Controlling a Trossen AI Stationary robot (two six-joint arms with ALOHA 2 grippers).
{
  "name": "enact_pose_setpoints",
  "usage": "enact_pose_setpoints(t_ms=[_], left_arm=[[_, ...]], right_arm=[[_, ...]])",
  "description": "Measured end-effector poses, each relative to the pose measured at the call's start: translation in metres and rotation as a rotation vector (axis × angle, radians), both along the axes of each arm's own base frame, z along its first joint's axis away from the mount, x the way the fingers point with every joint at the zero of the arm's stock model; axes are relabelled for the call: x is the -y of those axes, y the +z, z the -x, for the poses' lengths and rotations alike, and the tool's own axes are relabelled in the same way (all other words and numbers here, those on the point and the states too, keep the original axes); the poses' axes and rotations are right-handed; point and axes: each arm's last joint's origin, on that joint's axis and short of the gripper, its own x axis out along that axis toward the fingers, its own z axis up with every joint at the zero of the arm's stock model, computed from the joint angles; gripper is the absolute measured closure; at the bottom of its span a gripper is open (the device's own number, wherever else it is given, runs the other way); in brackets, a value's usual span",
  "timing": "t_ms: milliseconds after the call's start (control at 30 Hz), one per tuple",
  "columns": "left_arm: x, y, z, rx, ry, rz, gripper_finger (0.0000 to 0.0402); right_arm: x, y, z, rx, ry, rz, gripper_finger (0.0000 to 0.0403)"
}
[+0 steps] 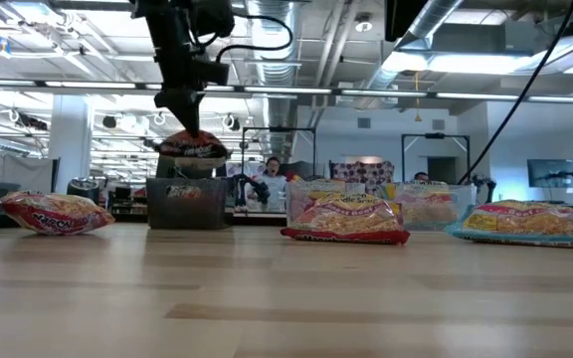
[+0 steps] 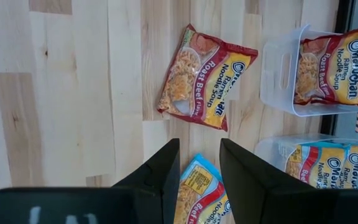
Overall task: Sort Maruchan noodles
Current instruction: Put the black noodle pack into the black bin
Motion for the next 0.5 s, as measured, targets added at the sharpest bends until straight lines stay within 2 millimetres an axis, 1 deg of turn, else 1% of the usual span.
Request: enact_pose_setpoints(t_ms=[167, 333, 500], left_arm=[[-0.008, -0.01, -0.002, -0.02, 0.009, 0.056, 0.0401], [-0.014, -0.025, -0.01, -0.059, 0.018, 0.078, 0.0401], [-0.018, -0.036, -0.016, -0.075, 0.037, 0.09, 0.0401]], right_arm=[[0.0, 0.0, 0.0, -0.002, 0.0, 0.0, 0.0266], [0.0, 0.0, 0.0, -0.002, -0.001, 0.0, 0.0266], [0.0, 0.0, 0.0, -0.005, 0.0, -0.004, 0.0266]])
